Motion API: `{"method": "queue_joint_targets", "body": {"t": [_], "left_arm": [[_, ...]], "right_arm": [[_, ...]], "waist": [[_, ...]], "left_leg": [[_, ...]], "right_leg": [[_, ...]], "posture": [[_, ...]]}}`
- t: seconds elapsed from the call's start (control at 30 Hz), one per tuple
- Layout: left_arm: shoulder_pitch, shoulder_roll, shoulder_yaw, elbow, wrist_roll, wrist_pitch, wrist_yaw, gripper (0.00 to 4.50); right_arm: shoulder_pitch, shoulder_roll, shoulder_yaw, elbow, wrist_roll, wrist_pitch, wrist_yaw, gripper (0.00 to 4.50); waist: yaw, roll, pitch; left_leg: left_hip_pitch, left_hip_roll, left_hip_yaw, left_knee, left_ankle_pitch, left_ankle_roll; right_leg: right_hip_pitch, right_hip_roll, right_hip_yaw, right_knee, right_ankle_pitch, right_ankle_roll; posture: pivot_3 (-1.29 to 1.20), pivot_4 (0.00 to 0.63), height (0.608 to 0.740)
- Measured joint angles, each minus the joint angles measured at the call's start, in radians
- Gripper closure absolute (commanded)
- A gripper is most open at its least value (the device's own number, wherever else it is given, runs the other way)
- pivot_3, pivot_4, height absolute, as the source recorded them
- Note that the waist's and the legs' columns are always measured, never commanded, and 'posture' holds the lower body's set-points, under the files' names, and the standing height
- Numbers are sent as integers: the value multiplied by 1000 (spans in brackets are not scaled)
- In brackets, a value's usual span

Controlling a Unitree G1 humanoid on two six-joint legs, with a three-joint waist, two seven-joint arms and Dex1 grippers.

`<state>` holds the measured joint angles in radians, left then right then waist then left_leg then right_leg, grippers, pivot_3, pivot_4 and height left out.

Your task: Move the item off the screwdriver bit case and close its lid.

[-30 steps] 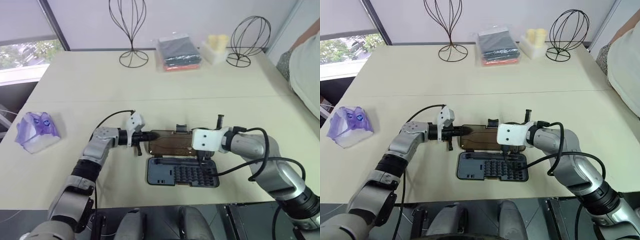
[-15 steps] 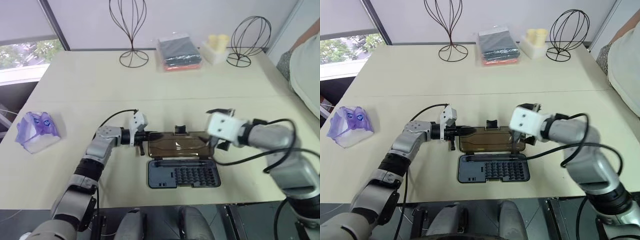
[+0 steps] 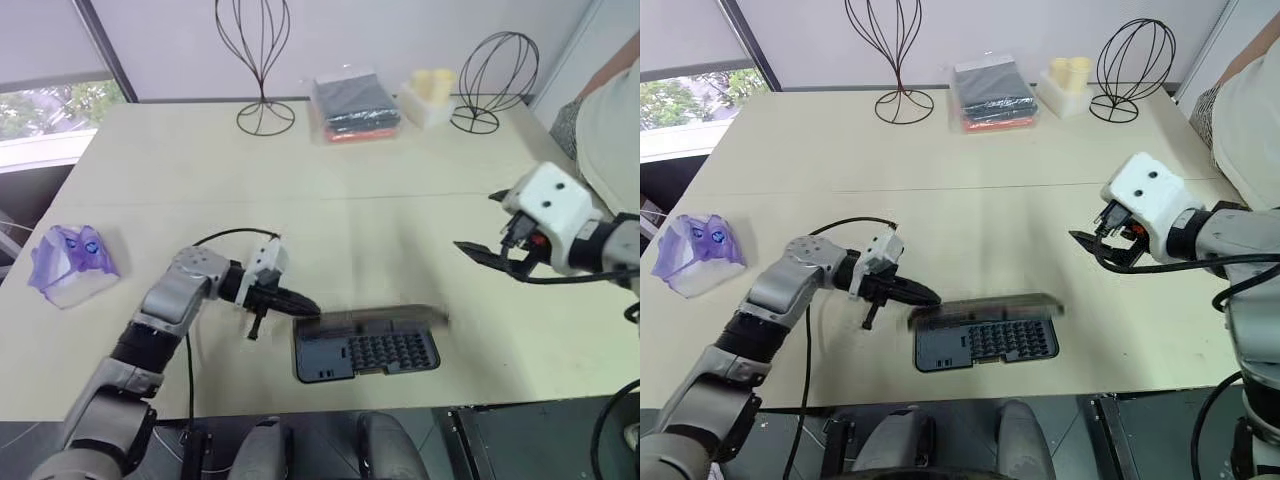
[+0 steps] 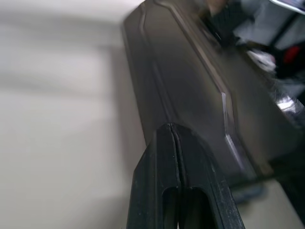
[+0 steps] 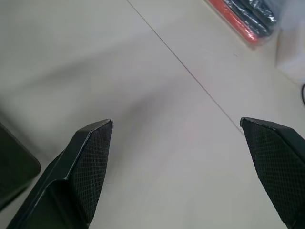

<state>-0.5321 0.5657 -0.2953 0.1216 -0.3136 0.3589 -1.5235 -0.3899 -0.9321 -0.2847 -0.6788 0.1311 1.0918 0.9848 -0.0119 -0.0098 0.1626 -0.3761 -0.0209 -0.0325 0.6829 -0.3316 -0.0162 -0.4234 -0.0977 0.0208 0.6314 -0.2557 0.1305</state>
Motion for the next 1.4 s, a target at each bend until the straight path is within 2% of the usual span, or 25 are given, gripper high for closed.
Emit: {"method": "queue_joint_targets", "body": {"t": [0.2, 0.33, 0.47, 0.57, 0.67, 0.9, 1.03, 1.4], "left_arm": [[49, -27, -35, -14, 30, -121, 19, 4500], [64, -44, -46, -15, 44, -173, 42, 4500], [64, -41, -42, -29, 39, -150, 51, 4500], [59, -36, -31, -41, 0, -55, 64, 4500], [46, -28, -9, -48, -35, 40, 91, 4500], [-77, -24, 61, -10, -106, 164, 117, 4500], [-125, -61, 44, 76, -79, 144, 115, 4500], [-203, -237, -58, 336, 88, -72, 140, 4500]], "right_arm": [[-2, 89, 39, -65, 112, 75, -76, 64], [30, 126, 83, -116, 216, 82, -75, 64], [63, 124, 94, -132, 311, 57, -40, 64], [67, 113, 106, -125, 376, 30, -14, 64], [77, 108, 126, -119, 423, 7, -3, 899], [152, 105, 278, -101, 465, -81, 16, 4446], [187, 79, 353, -90, 452, -136, 23, 4446], [326, -7, 520, -81, 352, -256, 12, 4446]], "waist": [[3, 1, -1], [6, 1, -2], [4, 1, -2], [2, 1, -1], [1, 0, -1], [2, 0, -1], [1, 0, 0], [2, -2, 0]], "left_leg": [[1, 0, 0, 0, 0, 0], [2, 0, -1, 0, 0, 0], [3, 0, -1, 1, 0, 0], [3, 0, -1, 1, 0, 0], [3, 0, -2, 1, 0, 0], [2, 0, -2, 1, 0, 0], [2, 0, -1, 1, 0, 0], [1, -1, 0, 1, 0, 0]], "right_leg": [[2, -1, 0, 0, 0, 0], [4, -1, 0, -1, 0, 0], [6, -1, 0, -1, 0, 0], [5, 0, 0, -1, 0, 0], [4, 0, -1, -1, 0, 0], [4, 0, -1, -1, 0, 0], [4, 0, -1, -1, 0, 0], [4, 0, -2, -1, 0, 0]], "posture": [[0, 150, 740], [0, 150, 740], [0, 150, 740], [0, 150, 740], [0, 150, 740], [0, 150, 740], [0, 150, 740], [0, 150, 740]]}}
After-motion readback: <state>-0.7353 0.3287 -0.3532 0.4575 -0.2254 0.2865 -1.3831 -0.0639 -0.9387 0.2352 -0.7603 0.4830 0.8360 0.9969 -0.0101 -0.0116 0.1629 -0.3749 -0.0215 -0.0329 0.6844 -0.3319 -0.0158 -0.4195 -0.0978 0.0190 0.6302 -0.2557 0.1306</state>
